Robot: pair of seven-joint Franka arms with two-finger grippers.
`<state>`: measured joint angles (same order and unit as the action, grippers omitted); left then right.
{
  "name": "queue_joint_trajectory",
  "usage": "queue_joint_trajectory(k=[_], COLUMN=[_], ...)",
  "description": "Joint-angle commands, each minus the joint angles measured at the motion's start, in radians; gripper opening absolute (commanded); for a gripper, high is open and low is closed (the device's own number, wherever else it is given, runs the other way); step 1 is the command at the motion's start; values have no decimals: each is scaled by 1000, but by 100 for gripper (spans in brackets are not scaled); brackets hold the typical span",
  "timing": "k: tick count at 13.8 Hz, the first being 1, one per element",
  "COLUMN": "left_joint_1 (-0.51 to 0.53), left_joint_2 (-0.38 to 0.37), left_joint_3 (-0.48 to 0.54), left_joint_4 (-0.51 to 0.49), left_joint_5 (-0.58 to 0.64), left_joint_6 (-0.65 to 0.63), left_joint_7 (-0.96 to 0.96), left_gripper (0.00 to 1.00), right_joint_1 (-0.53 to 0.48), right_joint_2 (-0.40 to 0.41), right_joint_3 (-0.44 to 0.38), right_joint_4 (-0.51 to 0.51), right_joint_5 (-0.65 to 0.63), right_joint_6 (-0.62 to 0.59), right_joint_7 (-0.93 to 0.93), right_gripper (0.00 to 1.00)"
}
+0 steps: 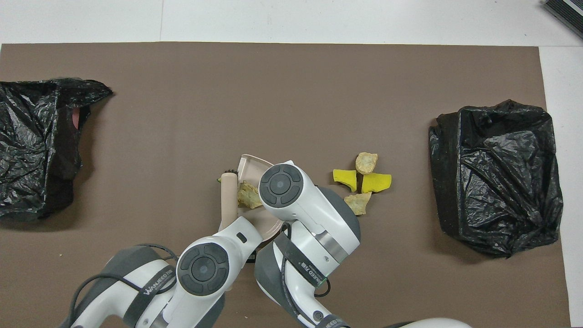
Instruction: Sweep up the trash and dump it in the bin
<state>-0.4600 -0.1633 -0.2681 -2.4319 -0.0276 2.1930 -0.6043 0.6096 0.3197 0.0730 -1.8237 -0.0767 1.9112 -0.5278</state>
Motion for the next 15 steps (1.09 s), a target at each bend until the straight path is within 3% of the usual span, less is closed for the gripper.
queue_joint_trajectory(k=[1,3,6,9,11,15], left_joint_1=[3,14,70,72,73,87], left_joint_2=[4,5,-5,10,65,74], left_joint_3=[-5,9,58,176,202,254], left_joint_4=[69,138,240,234,218,99], left_joint_5=[-23,-118,-137,-121,-36,14], left_joint_6=[-76,-212,-421,-400,-365,-288], left_joint_7=[30,110,219,297,322,363], left_gripper=[0,0,0,0,0,0], right_joint_1=[-5,-4,-5,-5,-5,-2], right_joint_2=[-17,-17,-17,-17,-17,-11], right_joint_3=[5,5,5,5,5,5], right_joint_4=[-36,-36,-36,-36,-36,-37], right_joint_5=[26,26,26,26,26,46], right_joint_6=[32,32,32,32,34,29], right_joint_7=[-24,-24,-24,-24,-24,-20], right_gripper=[0,0,0,0,0,0])
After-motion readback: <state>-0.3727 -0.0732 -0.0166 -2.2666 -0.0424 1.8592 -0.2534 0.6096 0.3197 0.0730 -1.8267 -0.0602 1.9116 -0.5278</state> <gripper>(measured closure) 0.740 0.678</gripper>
